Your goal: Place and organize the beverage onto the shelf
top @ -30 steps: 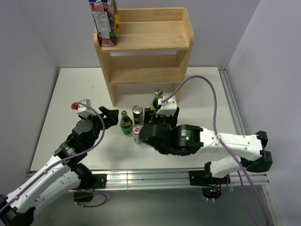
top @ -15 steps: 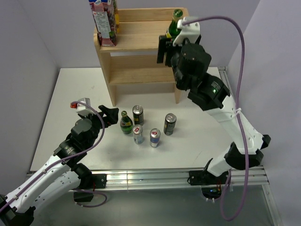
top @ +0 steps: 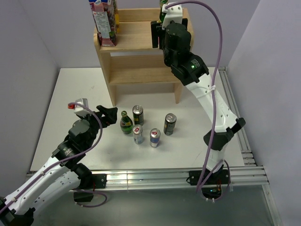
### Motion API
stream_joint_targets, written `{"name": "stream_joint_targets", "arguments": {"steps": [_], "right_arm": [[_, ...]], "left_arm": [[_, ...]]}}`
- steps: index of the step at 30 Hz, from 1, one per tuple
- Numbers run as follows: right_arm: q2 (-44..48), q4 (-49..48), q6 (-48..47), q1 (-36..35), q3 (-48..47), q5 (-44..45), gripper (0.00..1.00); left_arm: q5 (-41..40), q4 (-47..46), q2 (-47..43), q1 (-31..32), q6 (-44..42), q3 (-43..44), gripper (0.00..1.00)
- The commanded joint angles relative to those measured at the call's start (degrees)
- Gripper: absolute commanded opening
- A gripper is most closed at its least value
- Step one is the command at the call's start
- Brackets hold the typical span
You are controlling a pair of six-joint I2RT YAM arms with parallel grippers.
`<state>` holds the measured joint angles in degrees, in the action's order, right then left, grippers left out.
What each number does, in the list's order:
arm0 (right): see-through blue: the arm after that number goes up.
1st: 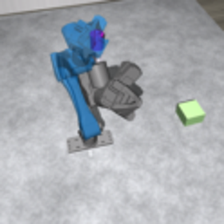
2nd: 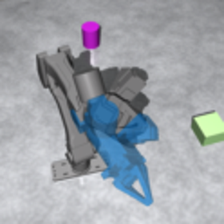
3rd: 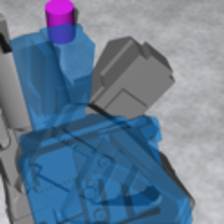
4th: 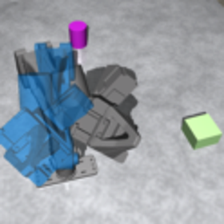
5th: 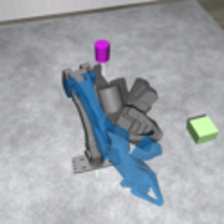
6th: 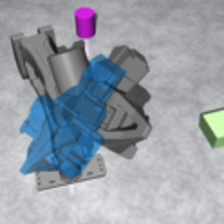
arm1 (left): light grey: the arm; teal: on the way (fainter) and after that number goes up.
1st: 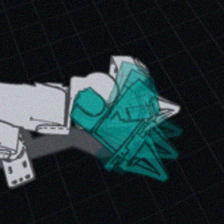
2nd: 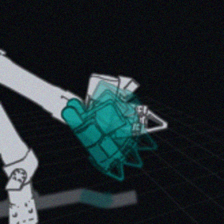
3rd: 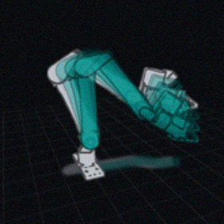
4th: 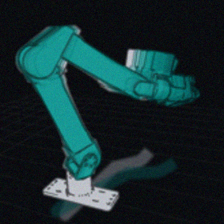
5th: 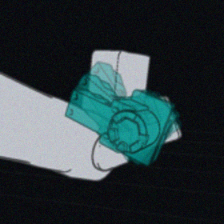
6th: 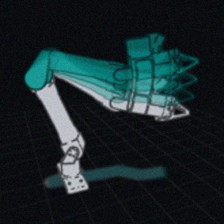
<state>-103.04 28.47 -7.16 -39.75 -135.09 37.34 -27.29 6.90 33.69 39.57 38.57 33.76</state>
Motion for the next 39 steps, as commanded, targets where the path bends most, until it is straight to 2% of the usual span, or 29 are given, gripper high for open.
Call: {"name": "stream_joint_targets", "arguments": {"steps": [1, 11, 15, 19, 27, 29, 30, 32, 33, 36, 39], "right_arm": [[0.39, -8.78, 0.04, 2.21, -7.55, -2.89, 0.0], [-1.2, -8.96, 3.02, 8.19, -6.42, -4.64, 0.0], [1.17, -9.74, 5.48, 10.56, -0.89, -5.53, 0.0], [4.87, -14.66, 6.54, 11.44, 10.69, -5.87, 0.0], [3.99, -12.39, 9.44, 12.76, 10.81, -5.61, 0.01], [3.99, -12.04, 9.97, 12.76, 10.55, -4.91, 0.11], [4.17, -11.95, 10.14, 12.76, 10.46, -4.74, 0.34], [4.26, -11.77, 10.32, 12.76, 10.55, -4.3, 0.54], [4.34, -11.77, 10.41, 12.76, 10.37, -4.03, 0.7], [4.34, -11.59, 10.23, 12.76, 10.37, -3.68, 0.89], [4.26, -11.24, 10.23, 12.76, 10.2, -3.5, 0.97]], "left_arm": [[-0.31, -1.45, -0.82, 0.16, -0.86, 0.17, 0.96], [-0.57, -1.45, 0.5, 0.16, -1.04, 0.43, 0.96], [-0.66, -1.53, 1.02, 0.24, -1.13, 0.69, 0.96], [-0.66, -1.62, 1.37, 0.24, -1.13, 0.96, 0.96], [-0.92, -0.83, 1.38, 0.24, -0.86, 1.22, 0.96], [-1.01, -0.83, 1.11, 0.15, -0.95, 1.22, 0.97], [-0.93, -0.83, 1.11, 0.15, -1.04, 1.31, 0.97], [-0.84, -0.74, 1.37, 0.15, -0.86, 1.4, 0.97], [-0.84, -0.74, 1.38, 0.15, -0.86, 1.4, 0.97], [-0.75, -0.83, 1.29, 0.16, -0.86, 1.22, 0.97], [-0.92, -0.74, 1.02, 0.15, -0.77, 1.22, 0.96]]}}
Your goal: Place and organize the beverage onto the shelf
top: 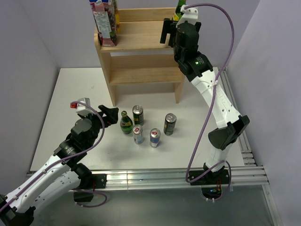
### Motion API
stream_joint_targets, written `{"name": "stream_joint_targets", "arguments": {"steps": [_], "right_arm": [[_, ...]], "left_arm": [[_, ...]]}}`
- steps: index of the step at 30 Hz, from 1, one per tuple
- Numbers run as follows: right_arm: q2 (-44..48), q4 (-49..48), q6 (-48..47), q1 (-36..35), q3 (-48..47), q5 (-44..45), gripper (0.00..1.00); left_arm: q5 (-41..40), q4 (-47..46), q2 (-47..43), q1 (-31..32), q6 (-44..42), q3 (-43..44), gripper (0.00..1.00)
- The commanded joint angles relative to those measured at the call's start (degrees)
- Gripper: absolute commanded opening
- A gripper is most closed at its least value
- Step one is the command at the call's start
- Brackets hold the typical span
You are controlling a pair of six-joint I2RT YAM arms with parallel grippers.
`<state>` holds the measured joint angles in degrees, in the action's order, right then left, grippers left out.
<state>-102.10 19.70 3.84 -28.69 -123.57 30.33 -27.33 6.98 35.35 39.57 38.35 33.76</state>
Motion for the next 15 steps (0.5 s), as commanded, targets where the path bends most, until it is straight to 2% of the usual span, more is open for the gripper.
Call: {"name": "stream_joint_targets", "arguments": {"steps": [1, 15], "right_arm": [[3.32, -2.48, -0.67, 1.7, -1.24, 3.51, 0.99], [4.63, -1.78, 0.64, 1.7, 0.6, 3.25, 1.0]], "left_arm": [[-0.88, -0.83, -0.72, 0.15, -0.56, 1.22, 0.96], [-1.15, -0.74, -0.99, 0.24, 0.06, -0.44, 0.97]]}}
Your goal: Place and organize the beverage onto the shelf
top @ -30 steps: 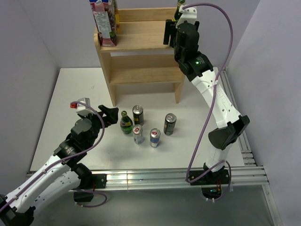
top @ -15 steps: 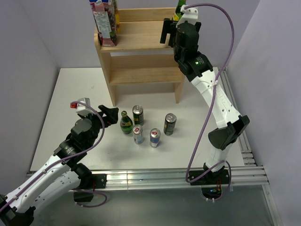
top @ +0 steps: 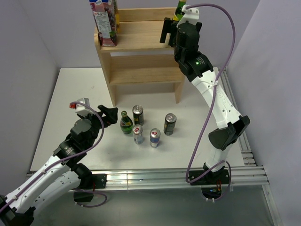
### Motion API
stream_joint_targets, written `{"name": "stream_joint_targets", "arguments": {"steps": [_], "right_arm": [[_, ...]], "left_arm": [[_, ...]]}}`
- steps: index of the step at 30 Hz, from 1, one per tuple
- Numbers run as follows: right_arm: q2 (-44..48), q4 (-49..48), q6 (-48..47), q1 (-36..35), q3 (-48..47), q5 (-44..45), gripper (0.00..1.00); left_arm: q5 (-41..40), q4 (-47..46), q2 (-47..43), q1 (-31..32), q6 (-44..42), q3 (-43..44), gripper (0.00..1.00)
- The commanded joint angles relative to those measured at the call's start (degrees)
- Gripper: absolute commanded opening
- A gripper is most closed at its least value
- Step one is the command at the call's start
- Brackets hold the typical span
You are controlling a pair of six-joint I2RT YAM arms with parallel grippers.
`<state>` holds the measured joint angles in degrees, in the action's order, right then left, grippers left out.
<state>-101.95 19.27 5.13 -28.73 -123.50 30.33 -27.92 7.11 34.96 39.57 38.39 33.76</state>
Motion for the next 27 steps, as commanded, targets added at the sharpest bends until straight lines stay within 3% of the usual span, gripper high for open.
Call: {"name": "stream_joint_targets", "arguments": {"steps": [1, 17, 27], "right_arm": [[5.0, -1.25, -0.47, 1.66, 1.15, 2.99, 1.0], [21.6, -0.19, 2.43, 0.69, 15.39, -3.43, 1.0], [37.52, -1.51, 8.93, -2.2, 34.36, -6.07, 1.0]], "left_arm": [[-0.03, -0.87, -0.68, 0.16, 0.02, -0.8, 0.97], [2.34, -0.87, -2.35, 0.24, 0.28, -4.05, 0.99], [4.19, -6.58, 0.28, 0.42, 7.48, -13.36, 0.99]]}}
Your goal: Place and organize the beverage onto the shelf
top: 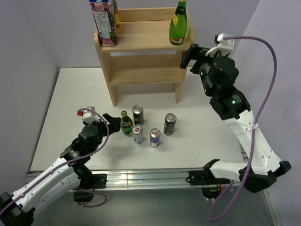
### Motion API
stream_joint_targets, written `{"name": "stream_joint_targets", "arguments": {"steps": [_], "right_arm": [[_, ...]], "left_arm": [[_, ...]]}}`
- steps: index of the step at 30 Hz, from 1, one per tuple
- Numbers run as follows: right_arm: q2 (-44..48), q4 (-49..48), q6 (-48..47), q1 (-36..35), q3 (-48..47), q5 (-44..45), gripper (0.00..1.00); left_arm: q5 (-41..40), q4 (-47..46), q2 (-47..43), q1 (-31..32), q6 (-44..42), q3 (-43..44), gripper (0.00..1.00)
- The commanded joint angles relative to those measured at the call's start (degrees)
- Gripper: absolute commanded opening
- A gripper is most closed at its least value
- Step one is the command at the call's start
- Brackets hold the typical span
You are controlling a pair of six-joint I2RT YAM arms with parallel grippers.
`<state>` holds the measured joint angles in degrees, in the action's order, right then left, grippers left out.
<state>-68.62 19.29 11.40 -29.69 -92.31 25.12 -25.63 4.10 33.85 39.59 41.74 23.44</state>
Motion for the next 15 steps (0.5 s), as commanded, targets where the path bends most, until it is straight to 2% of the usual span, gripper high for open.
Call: {"name": "stream_joint_targets", "arguments": {"steps": [1, 8, 15], "right_arm": [[6.11, -1.27, 2.93, -1.85, 4.41, -0.78, 1.0], [11.93, -0.57, 5.3, -2.21, 13.2, -1.31, 1.0], [15.62, -0.74, 7.59, -2.21, 21.11, -1.57, 1.0]], "left_arm": [[1.72, -7.57, 1.83, 0.74, 4.67, -4.09, 0.99], [0.75, -18.4, 8.33, 2.5, 3.01, -8.76, 0.99], [0.31, -32.72, 21.58, 4.7, -0.33, -10.35, 0.99]]}}
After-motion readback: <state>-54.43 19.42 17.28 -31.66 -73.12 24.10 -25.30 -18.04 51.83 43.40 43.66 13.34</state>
